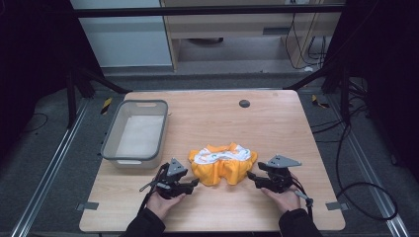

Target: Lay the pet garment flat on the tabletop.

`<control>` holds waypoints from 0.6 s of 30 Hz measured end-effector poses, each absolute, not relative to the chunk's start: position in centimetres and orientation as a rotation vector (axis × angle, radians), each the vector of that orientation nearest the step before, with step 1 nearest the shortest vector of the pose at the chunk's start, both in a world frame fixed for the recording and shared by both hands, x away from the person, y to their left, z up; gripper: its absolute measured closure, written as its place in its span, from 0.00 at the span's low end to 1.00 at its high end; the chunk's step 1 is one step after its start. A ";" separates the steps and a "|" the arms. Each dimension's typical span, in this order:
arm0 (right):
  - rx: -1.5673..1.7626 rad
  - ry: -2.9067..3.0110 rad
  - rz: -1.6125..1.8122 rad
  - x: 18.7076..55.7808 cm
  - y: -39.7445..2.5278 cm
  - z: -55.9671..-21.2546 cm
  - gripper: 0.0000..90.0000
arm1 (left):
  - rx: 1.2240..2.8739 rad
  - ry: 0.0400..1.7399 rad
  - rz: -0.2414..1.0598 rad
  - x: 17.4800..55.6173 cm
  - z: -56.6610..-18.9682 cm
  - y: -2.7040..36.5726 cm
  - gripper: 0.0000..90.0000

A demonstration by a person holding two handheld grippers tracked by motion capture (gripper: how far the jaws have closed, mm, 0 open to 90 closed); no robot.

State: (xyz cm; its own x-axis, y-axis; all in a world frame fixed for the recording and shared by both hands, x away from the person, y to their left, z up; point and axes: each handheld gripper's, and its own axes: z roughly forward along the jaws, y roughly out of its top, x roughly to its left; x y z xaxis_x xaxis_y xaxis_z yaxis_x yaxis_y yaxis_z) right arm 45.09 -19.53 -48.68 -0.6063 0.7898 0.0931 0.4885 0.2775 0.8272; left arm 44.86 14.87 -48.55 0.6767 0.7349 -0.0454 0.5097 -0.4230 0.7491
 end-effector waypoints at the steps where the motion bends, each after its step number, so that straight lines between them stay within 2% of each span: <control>1: 1.173 2.223 1.247 45.3 -19.3 -48.9 0.46 | 2.121 0.955 0.377 45.0 -48.7 14.7 0.50; 4: 1.169 2.265 1.219 45.7 -18.5 -49.6 0.51 | 2.109 0.945 0.370 45.3 -48.9 14.4 0.60; 6: 1.174 2.285 1.210 45.8 -18.1 -49.8 0.58 | 2.105 0.945 0.357 45.3 -48.9 14.3 0.69; 7: 1.171 2.289 1.205 45.8 -18.1 -49.8 0.61 | 2.119 0.950 0.317 45.4 -48.9 14.2 0.74; 9: 1.178 2.303 1.176 45.9 -17.9 -49.8 0.74 | 2.111 0.951 0.304 45.5 -48.9 14.3 0.87; 10: 1.178 2.303 1.176 45.9 -17.9 -49.8 0.74 | 2.111 0.951 0.304 45.5 -48.9 14.3 0.93; 11: 1.184 2.302 1.177 45.9 -17.9 -49.8 0.80 | 2.096 0.952 0.284 45.6 -48.8 14.5 0.93; 12: 1.181 2.310 1.178 45.9 -18.0 -49.5 0.92 | 2.077 0.956 0.265 45.7 -48.7 14.6 0.96; 13: 1.175 2.309 1.187 45.8 -18.1 -49.3 0.95 | 2.066 0.955 0.248 45.8 -48.5 14.9 0.97; 18: 1.139 2.317 1.242 45.2 -18.6 -48.0 0.97 | 2.050 0.935 0.248 45.4 -47.2 15.6 0.98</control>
